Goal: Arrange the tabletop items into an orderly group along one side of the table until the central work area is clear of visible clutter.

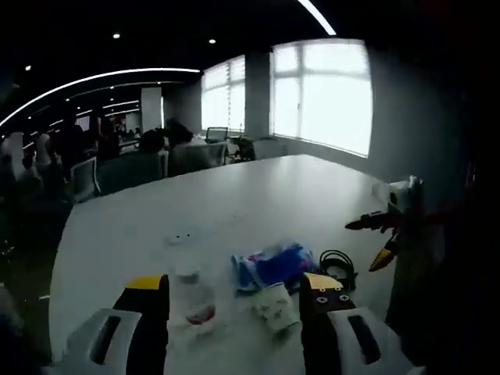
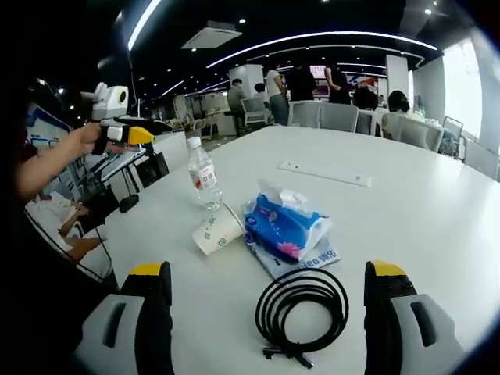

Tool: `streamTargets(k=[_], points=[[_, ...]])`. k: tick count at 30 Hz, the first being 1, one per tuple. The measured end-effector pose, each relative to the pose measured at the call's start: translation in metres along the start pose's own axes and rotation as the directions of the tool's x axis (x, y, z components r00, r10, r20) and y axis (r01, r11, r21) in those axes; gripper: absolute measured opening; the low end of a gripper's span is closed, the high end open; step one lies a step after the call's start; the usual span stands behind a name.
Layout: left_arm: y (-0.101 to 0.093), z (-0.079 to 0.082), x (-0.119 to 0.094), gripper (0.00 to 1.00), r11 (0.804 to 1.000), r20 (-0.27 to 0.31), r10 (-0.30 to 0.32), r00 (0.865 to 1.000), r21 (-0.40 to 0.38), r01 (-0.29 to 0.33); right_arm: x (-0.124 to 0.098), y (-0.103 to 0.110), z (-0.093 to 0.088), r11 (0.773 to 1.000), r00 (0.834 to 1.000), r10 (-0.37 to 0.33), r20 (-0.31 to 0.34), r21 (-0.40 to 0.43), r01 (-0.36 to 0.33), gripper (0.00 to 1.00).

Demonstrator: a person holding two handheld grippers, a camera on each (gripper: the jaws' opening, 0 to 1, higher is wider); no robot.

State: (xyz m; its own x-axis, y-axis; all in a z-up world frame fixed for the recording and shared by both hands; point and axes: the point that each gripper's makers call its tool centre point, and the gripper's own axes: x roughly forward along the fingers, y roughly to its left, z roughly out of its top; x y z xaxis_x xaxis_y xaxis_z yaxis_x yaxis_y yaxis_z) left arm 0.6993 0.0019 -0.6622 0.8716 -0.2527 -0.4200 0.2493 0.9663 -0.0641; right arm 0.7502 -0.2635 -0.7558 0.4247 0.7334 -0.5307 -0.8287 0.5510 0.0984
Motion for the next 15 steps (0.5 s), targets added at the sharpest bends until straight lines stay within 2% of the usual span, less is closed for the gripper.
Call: streamTargets(k=[1, 3, 4, 5, 7, 8, 11, 13, 14, 15], points=[[-0.007, -0.005, -0.004, 0.68, 1.000, 0.013, 0.003, 1.000, -0.002, -0.003, -0.001, 0.000, 0.000, 1.000, 1.000, 0.003, -0.002, -0.003, -0.003, 1.00], [-0.014, -0.014, -0.013, 0.68, 0.997, 0.007, 0.062, 0.998, 0.034, -0.063, -0.003, -0.001, 0.001, 1.000, 1.000, 0.006, 0.001, -0.005, -0.006, 1.00], [-0.015, -0.013, -0.017, 0.67, 0.992, 0.038, 0.104, 0.994, 0.063, -0.106, -0.004, -0.005, 0.000, 1.000, 1.000, 0.011, 0.003, 0.000, -0.011, 1.00], [-0.018, -0.010, -0.020, 0.65, 0.990, 0.068, 0.110, 0.992, 0.079, -0.115, -0.004, -0.006, 0.000, 1.000, 1.000, 0.013, 0.006, 0.007, -0.013, 1.00], [-0.028, -0.013, -0.025, 0.69, 0.993, 0.063, 0.106, 0.992, 0.039, -0.109, -0.006, -0.006, 0.002, 1.000, 1.000, 0.019, 0.015, 0.021, -0.020, 1.00], [-0.034, -0.018, -0.028, 0.74, 0.995, 0.044, 0.096, 0.994, 0.005, -0.096, -0.006, -0.007, 0.003, 1.000, 1.000, 0.021, 0.017, 0.020, -0.021, 1.00], [-0.037, -0.030, -0.030, 0.81, 0.993, -0.009, 0.113, 0.994, 0.043, -0.113, -0.010, -0.012, 0.003, 1.000, 1.000, 0.001, 0.017, 0.011, -0.001, 1.00], [-0.042, -0.030, -0.031, 0.83, 0.995, -0.003, 0.098, 0.995, 0.034, -0.098, -0.011, -0.011, 0.005, 1.000, 1.000, 0.000, 0.022, 0.020, -0.001, 1.00], [-0.046, -0.028, -0.030, 0.87, 0.997, 0.012, 0.078, 0.997, 0.003, -0.078, -0.012, -0.012, 0.004, 1.000, 1.000, -0.005, 0.024, 0.016, 0.005, 1.00], [-0.047, -0.029, -0.030, 0.90, 0.997, 0.010, 0.078, 0.997, 0.003, -0.078, -0.013, -0.012, 0.004, 1.000, 1.000, -0.005, 0.021, 0.009, 0.005, 1.00]])
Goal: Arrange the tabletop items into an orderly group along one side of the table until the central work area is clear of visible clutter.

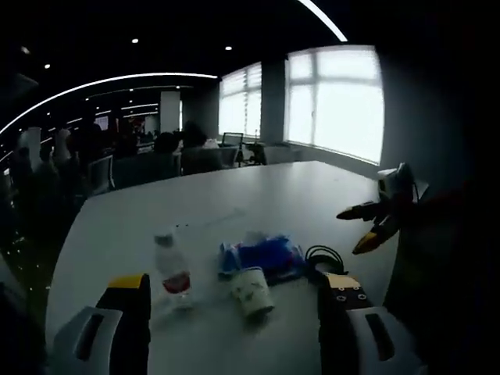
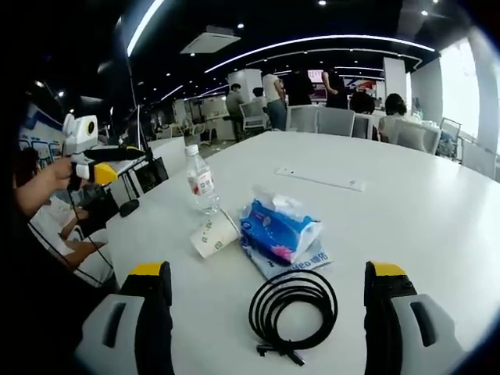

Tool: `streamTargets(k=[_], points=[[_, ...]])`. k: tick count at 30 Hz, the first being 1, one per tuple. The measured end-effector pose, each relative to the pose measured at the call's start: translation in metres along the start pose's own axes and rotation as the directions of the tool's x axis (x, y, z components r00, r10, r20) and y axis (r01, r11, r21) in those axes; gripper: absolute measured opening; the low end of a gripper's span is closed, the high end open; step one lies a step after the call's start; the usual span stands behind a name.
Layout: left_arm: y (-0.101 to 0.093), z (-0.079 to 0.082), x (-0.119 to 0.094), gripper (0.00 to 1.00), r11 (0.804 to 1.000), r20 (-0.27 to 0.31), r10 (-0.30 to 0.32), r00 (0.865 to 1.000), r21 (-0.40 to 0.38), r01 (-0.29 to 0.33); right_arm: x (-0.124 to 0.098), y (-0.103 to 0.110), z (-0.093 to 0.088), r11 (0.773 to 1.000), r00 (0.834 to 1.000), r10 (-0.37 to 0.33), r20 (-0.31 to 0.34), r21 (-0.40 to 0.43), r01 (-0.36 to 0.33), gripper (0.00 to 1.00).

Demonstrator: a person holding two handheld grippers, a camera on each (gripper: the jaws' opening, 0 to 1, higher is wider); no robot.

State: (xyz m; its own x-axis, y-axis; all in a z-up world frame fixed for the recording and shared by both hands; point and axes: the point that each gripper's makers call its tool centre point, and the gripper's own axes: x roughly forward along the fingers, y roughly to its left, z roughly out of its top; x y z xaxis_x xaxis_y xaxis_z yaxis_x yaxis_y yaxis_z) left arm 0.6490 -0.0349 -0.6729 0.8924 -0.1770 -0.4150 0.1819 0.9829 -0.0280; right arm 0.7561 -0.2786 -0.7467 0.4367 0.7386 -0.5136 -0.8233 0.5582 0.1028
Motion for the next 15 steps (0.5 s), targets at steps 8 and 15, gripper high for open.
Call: streamTargets(k=[8, 15], points=[[-0.013, -0.007, 0.005, 1.00, 0.999, -0.021, -0.024, 1.000, 0.028, 0.025, -0.015, -0.019, 0.000, 0.998, 0.999, 0.008, -0.035, -0.064, -0.010, 1.00], [-0.013, -0.009, 0.007, 1.00, 0.999, -0.028, -0.019, 0.999, 0.038, 0.020, -0.017, -0.018, 0.006, 0.997, 0.999, 0.039, -0.028, -0.060, -0.040, 1.00]])
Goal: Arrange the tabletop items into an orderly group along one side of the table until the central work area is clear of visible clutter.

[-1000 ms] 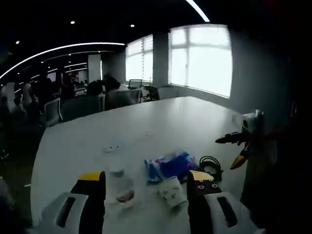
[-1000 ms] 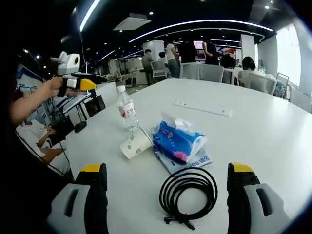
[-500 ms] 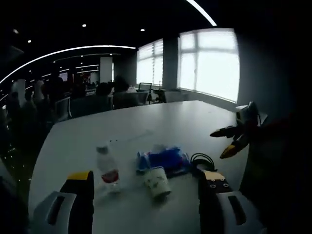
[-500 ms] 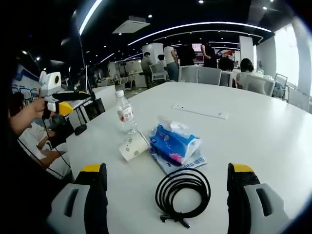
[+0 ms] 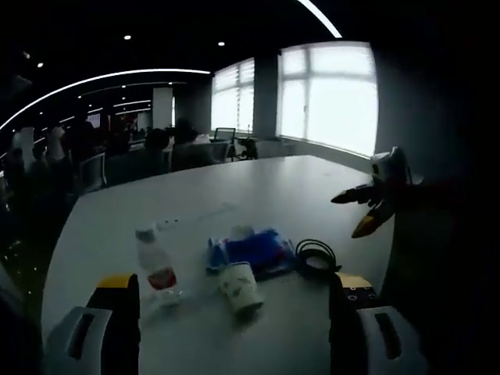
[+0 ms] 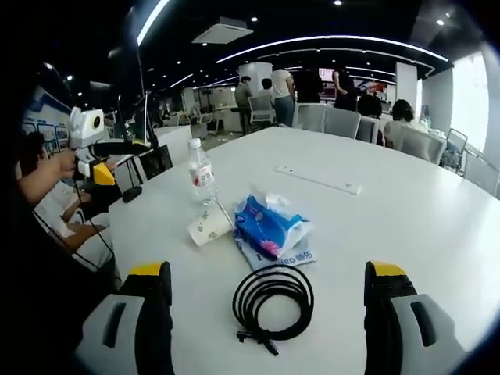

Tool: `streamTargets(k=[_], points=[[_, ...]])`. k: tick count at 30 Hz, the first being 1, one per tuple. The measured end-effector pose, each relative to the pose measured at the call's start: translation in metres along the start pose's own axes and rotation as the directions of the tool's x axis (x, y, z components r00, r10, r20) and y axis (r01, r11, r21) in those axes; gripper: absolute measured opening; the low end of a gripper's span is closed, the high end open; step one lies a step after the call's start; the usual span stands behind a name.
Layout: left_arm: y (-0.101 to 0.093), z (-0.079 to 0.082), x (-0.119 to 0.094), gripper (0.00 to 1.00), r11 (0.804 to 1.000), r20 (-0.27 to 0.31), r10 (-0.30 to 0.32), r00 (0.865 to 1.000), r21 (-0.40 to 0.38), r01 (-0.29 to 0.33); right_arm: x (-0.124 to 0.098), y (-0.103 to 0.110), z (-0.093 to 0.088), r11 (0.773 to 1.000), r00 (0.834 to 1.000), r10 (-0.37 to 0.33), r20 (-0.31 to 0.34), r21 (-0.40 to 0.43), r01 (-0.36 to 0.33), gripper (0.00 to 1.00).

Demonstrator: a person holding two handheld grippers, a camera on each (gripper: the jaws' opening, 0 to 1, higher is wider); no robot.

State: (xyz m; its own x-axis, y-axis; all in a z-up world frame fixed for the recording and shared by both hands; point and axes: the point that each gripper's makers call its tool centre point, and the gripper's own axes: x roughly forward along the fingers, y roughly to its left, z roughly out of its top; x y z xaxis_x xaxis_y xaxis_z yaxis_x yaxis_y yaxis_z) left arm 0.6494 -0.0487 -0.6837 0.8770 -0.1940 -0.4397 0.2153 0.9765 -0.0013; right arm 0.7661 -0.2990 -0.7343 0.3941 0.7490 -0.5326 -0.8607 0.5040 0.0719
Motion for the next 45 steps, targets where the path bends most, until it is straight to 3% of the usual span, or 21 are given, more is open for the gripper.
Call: streamTargets(k=[9, 16, 18, 20, 23, 32, 35, 45], points=[[-0.001, -0.005, -0.005, 1.00, 1.000, -0.011, 0.010, 1.000, 0.005, -0.010, 0.014, 0.012, 0.021, 0.996, 0.996, 0.087, 0.009, -0.031, -0.087, 0.95], [0.002, -0.010, -0.011, 1.00, 1.000, -0.016, 0.023, 1.000, 0.010, -0.022, 0.032, 0.032, 0.039, 0.983, 0.985, 0.172, 0.027, -0.065, -0.170, 0.82], [0.004, -0.011, -0.013, 1.00, 0.999, -0.020, 0.029, 0.999, 0.025, -0.028, 0.039, 0.042, 0.046, 0.976, 0.978, 0.207, 0.028, -0.073, -0.204, 0.79], [0.005, -0.011, -0.014, 1.00, 0.999, -0.017, 0.028, 0.999, 0.023, -0.028, 0.042, 0.057, 0.056, 0.959, 0.960, 0.277, 0.046, -0.073, -0.273, 0.74], [0.005, -0.016, -0.015, 1.00, 1.000, -0.034, 0.024, 0.999, 0.015, -0.023, 0.047, 0.069, 0.064, 0.948, 0.948, 0.312, 0.059, -0.083, -0.307, 0.72], [0.000, -0.010, -0.018, 1.00, 1.000, -0.003, 0.009, 1.000, 0.009, -0.009, 0.079, 0.087, 0.073, 0.916, 0.921, 0.390, 0.014, -0.110, -0.387, 0.60], [0.000, -0.011, -0.018, 1.00, 1.000, -0.003, 0.007, 1.000, 0.008, -0.007, 0.088, 0.099, 0.074, 0.880, 0.881, 0.474, 0.004, -0.041, -0.473, 0.57], [-0.001, -0.010, -0.019, 1.00, 1.000, 0.014, -0.004, 1.000, 0.011, 0.004, 0.121, 0.107, 0.077, 0.855, 0.855, 0.515, -0.056, -0.042, -0.517, 0.55]])
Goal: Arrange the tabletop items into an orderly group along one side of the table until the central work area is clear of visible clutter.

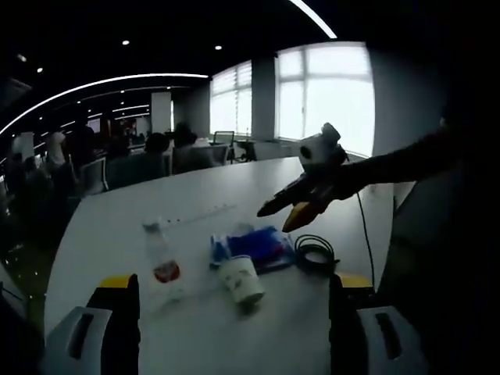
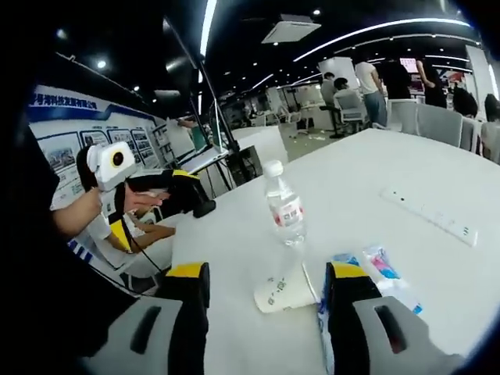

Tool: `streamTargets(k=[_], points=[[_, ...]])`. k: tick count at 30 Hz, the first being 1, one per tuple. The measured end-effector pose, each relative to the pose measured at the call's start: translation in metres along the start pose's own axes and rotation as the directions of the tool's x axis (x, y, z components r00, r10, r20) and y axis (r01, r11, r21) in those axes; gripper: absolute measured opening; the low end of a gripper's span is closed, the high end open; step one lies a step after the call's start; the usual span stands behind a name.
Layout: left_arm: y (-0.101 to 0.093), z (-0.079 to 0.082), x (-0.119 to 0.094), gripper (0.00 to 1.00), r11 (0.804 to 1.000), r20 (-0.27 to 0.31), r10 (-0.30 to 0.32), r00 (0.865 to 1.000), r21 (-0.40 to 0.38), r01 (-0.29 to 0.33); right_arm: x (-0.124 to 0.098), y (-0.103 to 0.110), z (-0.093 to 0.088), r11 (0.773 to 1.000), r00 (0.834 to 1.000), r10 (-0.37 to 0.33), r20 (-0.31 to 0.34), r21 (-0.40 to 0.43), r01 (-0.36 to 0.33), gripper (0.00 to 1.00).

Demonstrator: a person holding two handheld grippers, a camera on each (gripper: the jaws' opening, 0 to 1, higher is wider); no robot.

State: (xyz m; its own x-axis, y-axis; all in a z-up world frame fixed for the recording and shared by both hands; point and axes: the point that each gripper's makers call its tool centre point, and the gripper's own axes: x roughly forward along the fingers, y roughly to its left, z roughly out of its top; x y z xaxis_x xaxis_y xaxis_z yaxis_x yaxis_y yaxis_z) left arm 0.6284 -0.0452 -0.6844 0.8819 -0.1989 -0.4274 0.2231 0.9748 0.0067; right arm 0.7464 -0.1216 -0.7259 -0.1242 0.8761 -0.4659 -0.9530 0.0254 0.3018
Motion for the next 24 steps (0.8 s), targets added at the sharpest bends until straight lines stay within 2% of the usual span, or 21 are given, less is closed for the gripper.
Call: streamTargets(k=[11, 24], points=[[0.002, -0.006, -0.001, 1.00, 1.000, -0.011, 0.000, 1.000, -0.019, 0.000, 0.028, -0.008, -0.013, 0.999, 0.993, 0.052, -0.102, 0.011, -0.051, 0.54], [0.003, -0.008, -0.001, 1.00, 0.999, -0.020, -0.020, 1.000, -0.040, 0.019, 0.057, -0.021, -0.032, 0.995, 0.965, 0.102, -0.244, 0.019, -0.100, 0.43]])
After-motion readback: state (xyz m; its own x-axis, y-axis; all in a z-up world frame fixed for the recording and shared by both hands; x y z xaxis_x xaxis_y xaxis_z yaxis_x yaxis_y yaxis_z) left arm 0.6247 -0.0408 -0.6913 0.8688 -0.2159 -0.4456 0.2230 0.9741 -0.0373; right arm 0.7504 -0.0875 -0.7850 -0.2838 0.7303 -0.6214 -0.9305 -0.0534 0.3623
